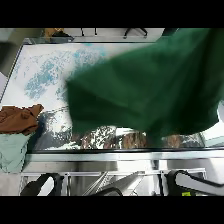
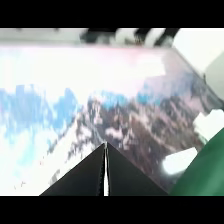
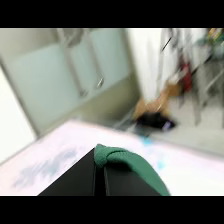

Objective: Fold the shirts.

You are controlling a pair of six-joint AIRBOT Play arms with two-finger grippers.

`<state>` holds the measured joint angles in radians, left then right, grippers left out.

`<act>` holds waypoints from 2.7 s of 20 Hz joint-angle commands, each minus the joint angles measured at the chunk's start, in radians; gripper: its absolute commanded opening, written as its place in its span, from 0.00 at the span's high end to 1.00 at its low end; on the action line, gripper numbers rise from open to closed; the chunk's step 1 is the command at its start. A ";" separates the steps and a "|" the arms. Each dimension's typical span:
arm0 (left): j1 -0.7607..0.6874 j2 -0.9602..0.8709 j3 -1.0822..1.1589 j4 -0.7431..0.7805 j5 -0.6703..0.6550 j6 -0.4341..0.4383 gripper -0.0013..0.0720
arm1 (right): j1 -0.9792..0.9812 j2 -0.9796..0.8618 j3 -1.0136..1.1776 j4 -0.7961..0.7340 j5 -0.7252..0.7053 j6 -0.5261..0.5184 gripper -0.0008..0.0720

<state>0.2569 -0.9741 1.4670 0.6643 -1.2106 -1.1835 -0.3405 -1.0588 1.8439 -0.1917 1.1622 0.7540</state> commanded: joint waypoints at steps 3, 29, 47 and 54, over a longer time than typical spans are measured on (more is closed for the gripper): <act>-0.050 -0.319 -0.349 0.053 0.184 0.111 0.97 | 0.367 -0.454 -0.011 -0.309 -0.180 0.027 0.96; -0.892 -0.637 -0.598 -0.336 0.407 -0.037 0.04 | -0.261 -0.340 -0.012 -0.580 0.261 0.375 0.54; -0.672 -0.633 -0.307 0.313 0.075 -0.302 0.97 | -0.267 -0.340 -0.046 -0.572 0.315 0.392 0.55; -0.153 -0.398 -0.538 0.363 0.053 -0.149 0.97 | -0.241 -0.276 -0.388 -0.572 0.337 0.382 0.55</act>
<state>-0.0750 -1.4361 0.9989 0.9916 -1.1381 -1.4040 -0.5957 -1.3689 1.6016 -0.7639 1.4876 1.1519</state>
